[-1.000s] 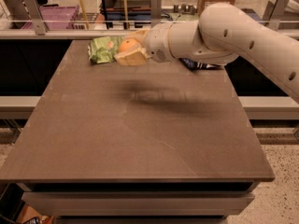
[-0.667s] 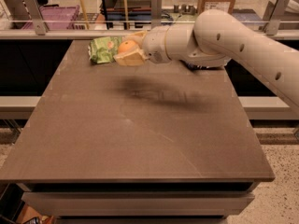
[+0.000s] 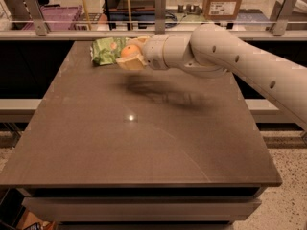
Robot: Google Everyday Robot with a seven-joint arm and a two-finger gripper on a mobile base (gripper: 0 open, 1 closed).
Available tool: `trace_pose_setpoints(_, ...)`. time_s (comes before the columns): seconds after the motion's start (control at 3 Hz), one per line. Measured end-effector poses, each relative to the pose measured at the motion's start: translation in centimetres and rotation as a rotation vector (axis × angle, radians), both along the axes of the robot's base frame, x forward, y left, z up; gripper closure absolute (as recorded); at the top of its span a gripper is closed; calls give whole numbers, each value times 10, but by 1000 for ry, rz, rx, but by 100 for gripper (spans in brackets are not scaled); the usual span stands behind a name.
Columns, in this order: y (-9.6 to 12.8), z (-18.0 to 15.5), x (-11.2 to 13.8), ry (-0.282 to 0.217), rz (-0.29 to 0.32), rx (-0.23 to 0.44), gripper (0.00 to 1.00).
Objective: Move orange near green jalapeno chip bag
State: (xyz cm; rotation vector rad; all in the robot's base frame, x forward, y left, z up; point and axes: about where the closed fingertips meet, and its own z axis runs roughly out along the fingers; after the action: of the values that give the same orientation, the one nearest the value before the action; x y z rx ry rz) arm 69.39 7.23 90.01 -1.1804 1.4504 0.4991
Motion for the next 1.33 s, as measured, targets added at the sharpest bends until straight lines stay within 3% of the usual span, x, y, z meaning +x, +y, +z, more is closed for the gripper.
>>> trace_pose_setpoints(0.33, -1, -7, 6, -9, -54, -32, 100)
trace_pose_setpoints(1.33, 8, -16, 24, 12, -45, -38, 100)
